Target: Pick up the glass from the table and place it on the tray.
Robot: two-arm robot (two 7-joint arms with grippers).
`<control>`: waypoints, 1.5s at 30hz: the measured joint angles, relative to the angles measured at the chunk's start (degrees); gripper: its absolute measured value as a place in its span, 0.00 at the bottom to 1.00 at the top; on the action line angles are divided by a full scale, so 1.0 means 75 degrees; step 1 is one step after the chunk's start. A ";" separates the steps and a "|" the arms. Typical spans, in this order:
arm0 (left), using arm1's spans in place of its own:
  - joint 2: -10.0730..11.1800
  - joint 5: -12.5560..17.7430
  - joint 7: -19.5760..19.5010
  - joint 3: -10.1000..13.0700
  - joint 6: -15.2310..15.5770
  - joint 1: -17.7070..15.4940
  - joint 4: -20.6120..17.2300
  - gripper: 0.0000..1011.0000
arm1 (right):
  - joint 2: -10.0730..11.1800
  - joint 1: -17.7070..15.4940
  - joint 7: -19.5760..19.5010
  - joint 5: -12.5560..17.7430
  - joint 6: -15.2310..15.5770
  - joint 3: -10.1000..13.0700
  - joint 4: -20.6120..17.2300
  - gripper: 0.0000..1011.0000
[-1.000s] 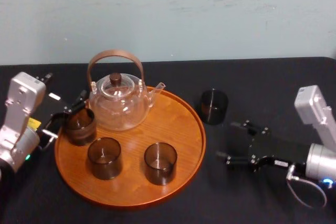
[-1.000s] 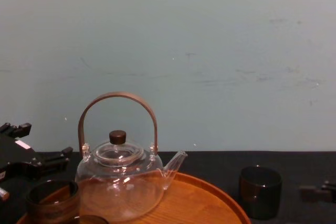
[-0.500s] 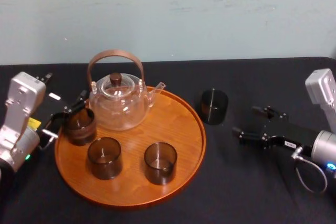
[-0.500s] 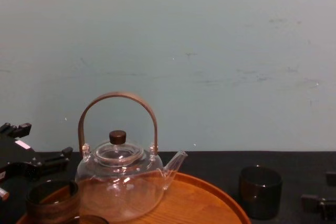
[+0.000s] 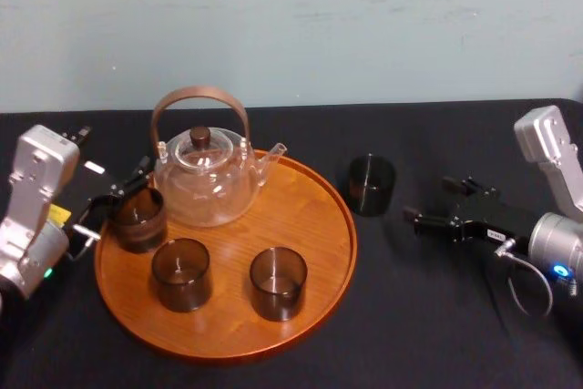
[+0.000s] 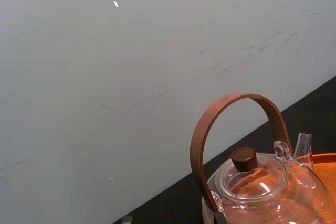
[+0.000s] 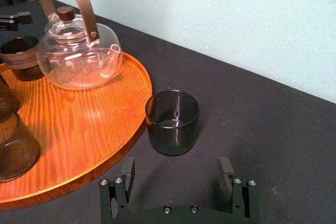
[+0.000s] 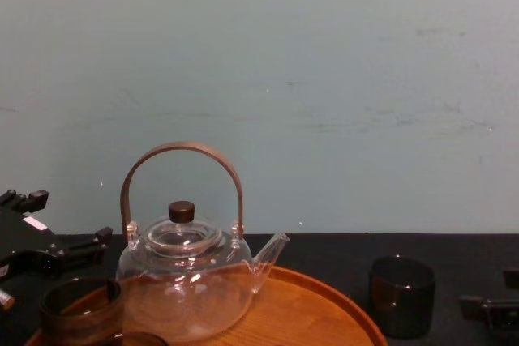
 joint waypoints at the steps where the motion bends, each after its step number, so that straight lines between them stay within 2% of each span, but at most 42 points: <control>1: 0.0000 0.0000 0.0000 0.0000 0.0000 0.0000 0.0000 0.99 | -0.0066 0.0078 -0.0018 -0.0062 0.0027 -0.0030 0.0083 0.99; 14: 0.0000 0.0000 0.0000 0.0000 0.0000 0.0000 0.0000 0.99 | -0.0665 0.0789 -0.0049 -0.0667 0.0073 -0.0339 0.0808 0.99; 27: 0.0000 0.0000 0.0000 0.0000 0.0000 0.0000 0.0000 0.99 | -0.1183 0.1365 0.0013 -0.1098 0.0065 -0.0497 0.1573 0.99; 45: 0.0000 0.0000 0.0000 0.0000 0.0000 0.0000 0.0000 0.99 | -0.1500 0.1694 0.0259 -0.1421 0.0045 -0.0631 0.1946 0.99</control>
